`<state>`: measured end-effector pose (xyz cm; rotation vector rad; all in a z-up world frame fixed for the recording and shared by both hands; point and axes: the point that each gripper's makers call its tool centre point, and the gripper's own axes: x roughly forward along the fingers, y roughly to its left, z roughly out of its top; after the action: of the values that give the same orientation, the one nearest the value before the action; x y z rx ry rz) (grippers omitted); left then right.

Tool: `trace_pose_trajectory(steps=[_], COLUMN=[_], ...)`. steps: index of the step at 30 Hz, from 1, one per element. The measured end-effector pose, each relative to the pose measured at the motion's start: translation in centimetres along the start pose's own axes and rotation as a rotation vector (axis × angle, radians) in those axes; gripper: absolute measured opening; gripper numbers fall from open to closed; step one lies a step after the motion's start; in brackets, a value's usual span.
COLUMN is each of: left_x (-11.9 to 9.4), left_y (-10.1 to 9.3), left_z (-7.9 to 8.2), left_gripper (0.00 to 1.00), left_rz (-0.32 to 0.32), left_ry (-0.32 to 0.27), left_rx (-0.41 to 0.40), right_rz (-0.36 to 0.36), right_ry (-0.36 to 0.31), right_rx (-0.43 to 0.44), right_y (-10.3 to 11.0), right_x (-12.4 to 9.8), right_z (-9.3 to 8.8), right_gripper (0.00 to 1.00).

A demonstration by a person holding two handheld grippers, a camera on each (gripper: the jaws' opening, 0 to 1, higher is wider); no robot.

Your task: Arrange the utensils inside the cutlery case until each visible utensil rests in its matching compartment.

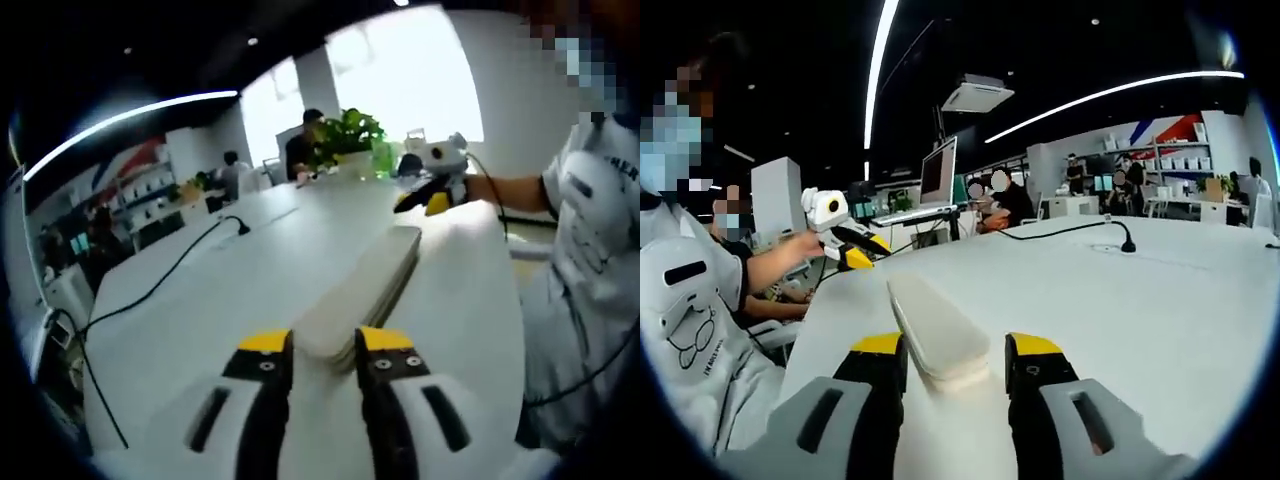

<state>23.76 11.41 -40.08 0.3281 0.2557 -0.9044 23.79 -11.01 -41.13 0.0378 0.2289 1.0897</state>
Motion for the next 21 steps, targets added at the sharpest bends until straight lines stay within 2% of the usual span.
trace_pose_trajectory(steps=[3, 5, 7, 9, 11, 12, 13, 15, 16, 18, 19, 21], left_x=[0.9, 1.6, 2.2, 2.6, 2.9, 3.0, 3.0, 3.1, 3.0, 3.2, 3.2, 3.3], left_y=[0.2, 0.2, 0.5, 0.4, -0.7, -0.9, -1.2, -0.6, -0.6, -0.8, -1.3, -1.0], left_z=[0.4, 0.5, 0.7, 0.9, 0.9, 0.7, 0.5, 0.2, 0.0, 0.5, 0.8, 1.1], left_gripper=[0.23, 0.22, 0.20, 0.15, 0.08, 0.08, 0.08, 0.08, 0.08, 0.09, 0.09, 0.10], left_rz=[0.004, 0.006, 0.022, 0.024, -0.030, -0.037, -0.057, -0.042, -0.055, -0.089, -0.138, -0.158], left_ry=[-0.018, -0.025, -0.036, -0.045, -0.034, -0.009, 0.026, 0.126, 0.180, 0.248, 0.292, 0.345], left_rx=[-0.021, -0.039, -0.045, -0.073, -0.090, -0.107, -0.087, 0.001, 0.056, 0.109, 0.139, 0.186], right_rz=[-0.020, -0.046, -0.089, -0.101, -0.117, -0.116, -0.112, -0.097, -0.098, -0.062, -0.028, 0.017], right_ry=[-0.019, -0.036, -0.020, -0.021, -0.009, 0.011, 0.041, 0.119, 0.138, 0.244, 0.311, 0.424], right_rx=[0.021, 0.031, 0.042, 0.091, 0.122, 0.110, 0.100, 0.028, -0.002, -0.083, -0.103, -0.143], right_y=[-0.1, -0.5, -1.2, -1.3, -1.2, -0.9, -0.7, -0.2, -0.1, 0.5, 1.0, 1.3], right_x=[0.4, 0.7, 0.9, 1.2, 1.4, 1.5, 1.6, 2.0, 2.1, 2.4, 2.5, 2.8], right_z=[0.8, 1.3, 1.2, 1.1, 0.8, 0.7, 0.5, 0.3, 0.5, 0.5, 0.2, -0.2], right_gripper=[0.18, 0.15, 0.08, 0.05, 0.02, 0.00, 0.00, 0.00, 0.00, 0.00, 0.00, 0.00])
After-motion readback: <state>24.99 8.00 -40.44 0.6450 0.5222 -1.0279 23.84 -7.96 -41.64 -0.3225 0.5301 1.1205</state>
